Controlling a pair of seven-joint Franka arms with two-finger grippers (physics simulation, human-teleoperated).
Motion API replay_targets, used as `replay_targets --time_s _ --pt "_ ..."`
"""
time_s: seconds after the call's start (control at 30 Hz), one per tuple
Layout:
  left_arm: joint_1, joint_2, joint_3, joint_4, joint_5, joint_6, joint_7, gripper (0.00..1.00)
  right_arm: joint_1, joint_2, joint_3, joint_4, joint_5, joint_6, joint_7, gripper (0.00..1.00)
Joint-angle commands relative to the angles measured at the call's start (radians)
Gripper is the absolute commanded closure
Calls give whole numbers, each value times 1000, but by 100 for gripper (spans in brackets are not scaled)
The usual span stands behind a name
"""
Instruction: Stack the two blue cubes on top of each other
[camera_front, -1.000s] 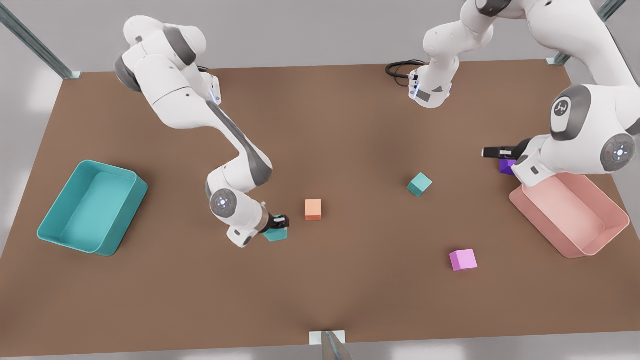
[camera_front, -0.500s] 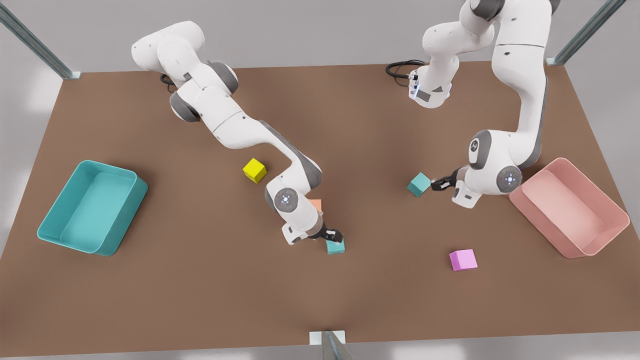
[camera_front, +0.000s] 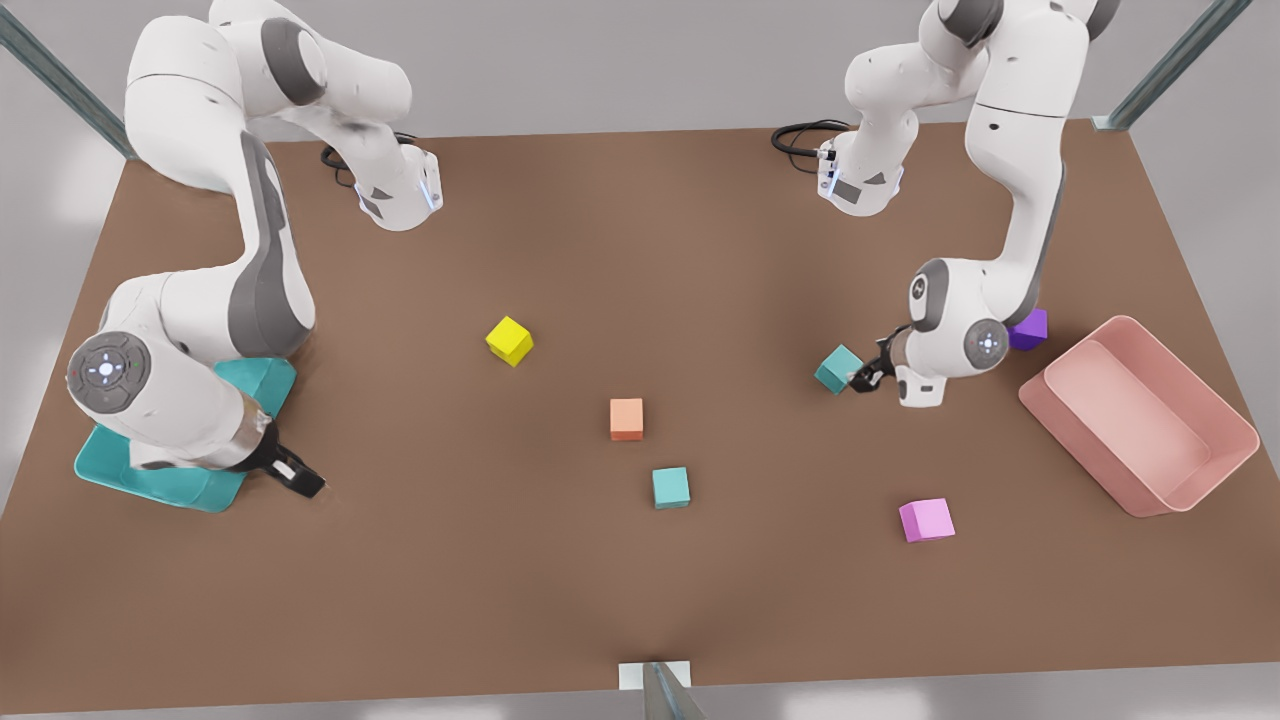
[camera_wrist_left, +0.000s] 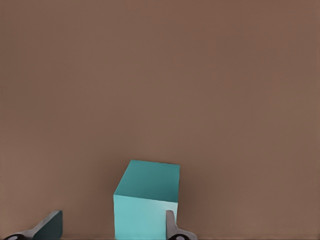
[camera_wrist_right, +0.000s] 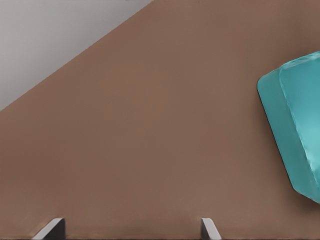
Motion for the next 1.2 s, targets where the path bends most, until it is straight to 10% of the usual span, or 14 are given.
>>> replay_targets --time_s 0.0,0.23,0.93,0.97,1.17 --pt "-7 -1 -1 -3 -64 80 58 0 -9 -132 0 -97 -22 -193 -835 0" --pt "-32 5 -1 -12 -110 123 70 0 -37 -321 -15 -350 27 -22 -843 0" --pt "-32 123 -1 -53 -110 212 282 0 -26 -312 -9 -356 27 -30 -817 0" --pt "-32 123 -1 -53 -112 211 282 26 -26 -312 -9 -356 27 -30 -817 0" --pt "-29 104 -1 -43 -110 204 283 32 -26 -312 -9 -356 27 -31 -817 0"
